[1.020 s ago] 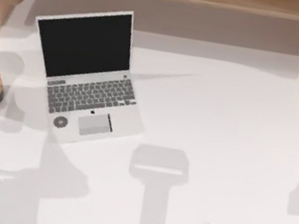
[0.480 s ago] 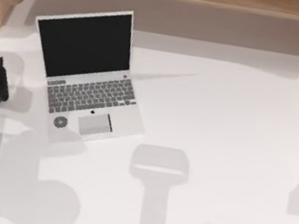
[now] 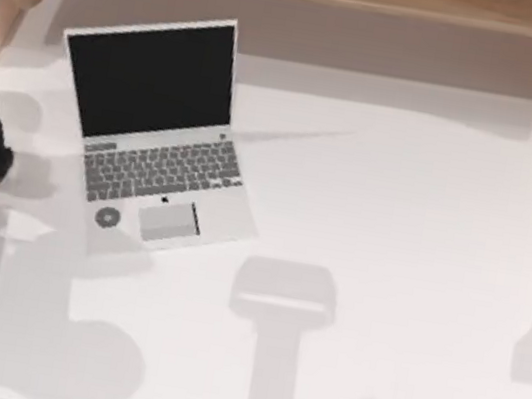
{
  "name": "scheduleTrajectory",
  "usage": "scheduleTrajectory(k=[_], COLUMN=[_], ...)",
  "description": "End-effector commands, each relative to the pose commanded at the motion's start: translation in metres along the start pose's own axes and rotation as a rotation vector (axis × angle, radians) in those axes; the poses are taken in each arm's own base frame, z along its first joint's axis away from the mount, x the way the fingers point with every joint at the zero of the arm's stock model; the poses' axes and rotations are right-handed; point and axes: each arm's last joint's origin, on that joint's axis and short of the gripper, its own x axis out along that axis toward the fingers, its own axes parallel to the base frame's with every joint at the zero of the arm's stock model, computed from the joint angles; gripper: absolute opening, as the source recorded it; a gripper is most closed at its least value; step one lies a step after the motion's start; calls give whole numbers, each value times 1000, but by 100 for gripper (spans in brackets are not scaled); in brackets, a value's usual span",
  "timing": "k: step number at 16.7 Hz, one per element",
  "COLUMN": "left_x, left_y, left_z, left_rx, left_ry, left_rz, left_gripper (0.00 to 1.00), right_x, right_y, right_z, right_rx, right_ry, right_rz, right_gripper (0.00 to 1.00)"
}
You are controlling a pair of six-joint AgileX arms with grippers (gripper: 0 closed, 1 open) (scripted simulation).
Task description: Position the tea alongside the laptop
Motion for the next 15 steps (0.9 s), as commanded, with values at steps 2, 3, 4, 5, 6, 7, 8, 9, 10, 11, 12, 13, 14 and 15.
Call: scheduleTrajectory(k=[2,3,4,5,6,7,8,9,10,11,12,13,14,15], left_x=[0,0,0,0,0,0,0,0,0,0,0,0,0,0], left_y=[0,0,0,0,0,0,0,0,0,0,0,0,0,0], left_z=[0,0,0,0,0,0,0,0,0,0,0,0,0,0], left_rx=[0,0,0,0,0,0,0,0,0,0,0,0,0,0], left_ry=[0,0,0,0,0,0,0,0,0,0,0,0,0,0], left_rz=[0,0,0,0,0,0,0,0,0,0,0,0,0,0], left_gripper=[47,40,32,25,17,10,2,0,0,0,0,0,0,0], right_x=[0,0,0,0,0,0,0,0,0,0,0,0,0,0], right_y=[0,0,0,0,0,0,0,0,0,0,0,0,0,0], right_z=[0,0,0,0,0,0,0,0,0,0,0,0,0,0], right_rx=[0,0,0,0,0,0,0,0,0,0,0,0,0,0], right_ry=[0,0,0,0,0,0,0,0,0,0,0,0,0,0], right_rz=[0,0,0,0,0,0,0,0,0,0,0,0,0,0], right_gripper=[100,100,100,100,100,100,100,100,100,100,100,100,100,100])
